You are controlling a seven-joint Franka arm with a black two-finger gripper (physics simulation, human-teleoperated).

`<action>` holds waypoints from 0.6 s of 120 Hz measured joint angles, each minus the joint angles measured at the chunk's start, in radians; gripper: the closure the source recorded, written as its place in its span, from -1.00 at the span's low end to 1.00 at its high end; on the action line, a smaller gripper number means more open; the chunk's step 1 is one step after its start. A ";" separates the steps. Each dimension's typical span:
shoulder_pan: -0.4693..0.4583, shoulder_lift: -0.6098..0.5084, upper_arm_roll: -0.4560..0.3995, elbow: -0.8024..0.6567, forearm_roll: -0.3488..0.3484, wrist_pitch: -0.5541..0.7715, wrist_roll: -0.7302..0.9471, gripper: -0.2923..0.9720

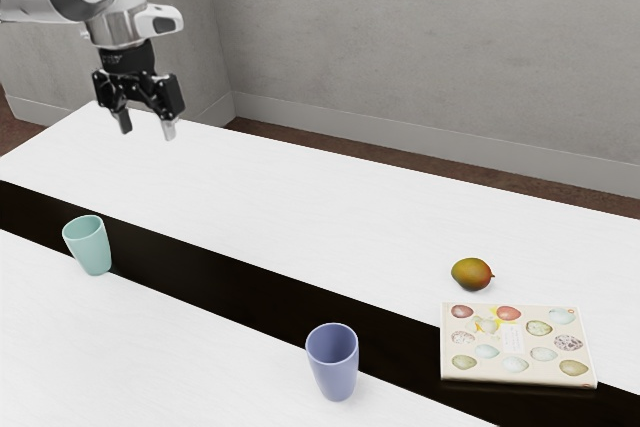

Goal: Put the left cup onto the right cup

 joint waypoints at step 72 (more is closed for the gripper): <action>0.129 0.006 0.000 -0.191 0.005 0.240 0.037 -0.49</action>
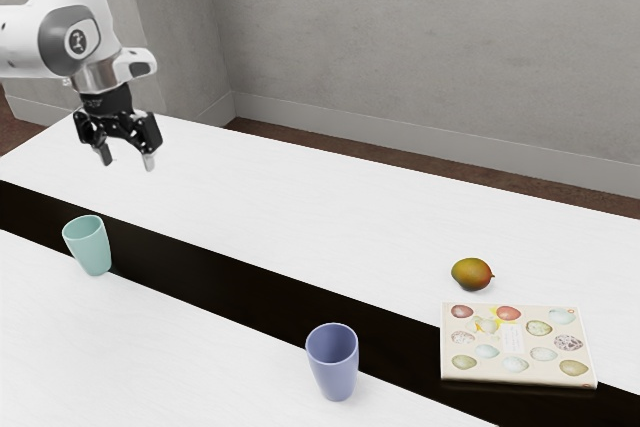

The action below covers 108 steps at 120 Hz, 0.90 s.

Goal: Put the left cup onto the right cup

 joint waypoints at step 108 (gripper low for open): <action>0.180 0.108 -0.012 -0.067 0.008 0.150 0.225 -0.48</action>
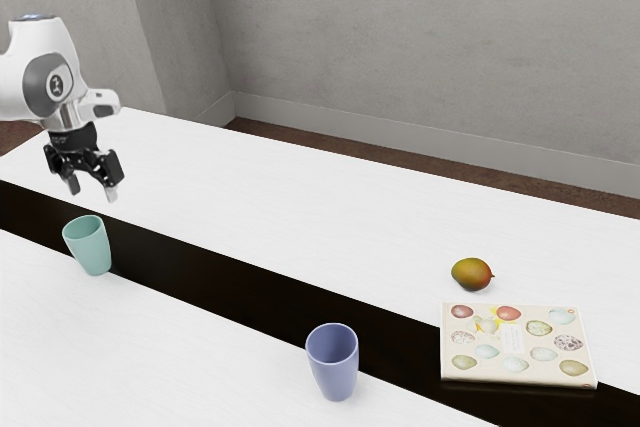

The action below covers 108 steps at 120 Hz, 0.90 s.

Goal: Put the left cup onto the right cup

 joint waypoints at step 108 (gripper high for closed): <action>0.065 0.112 -0.029 -0.093 0.021 0.194 0.235 -0.50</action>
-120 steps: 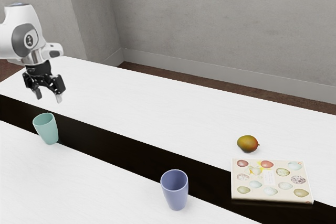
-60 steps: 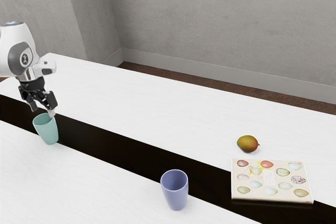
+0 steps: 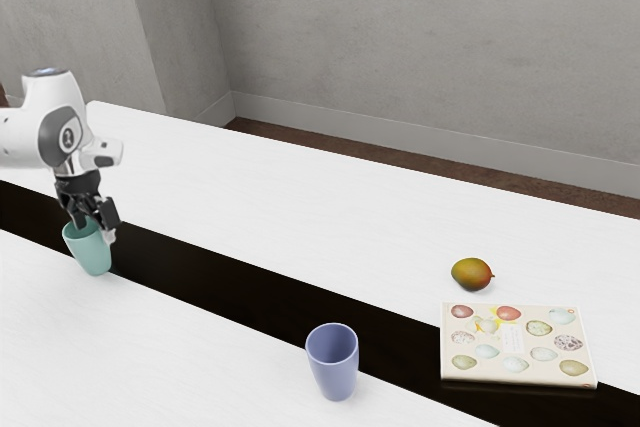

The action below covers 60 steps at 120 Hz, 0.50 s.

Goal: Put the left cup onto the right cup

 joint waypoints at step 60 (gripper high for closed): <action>-0.001 0.053 -0.008 0.000 -0.014 0.040 0.013 -0.46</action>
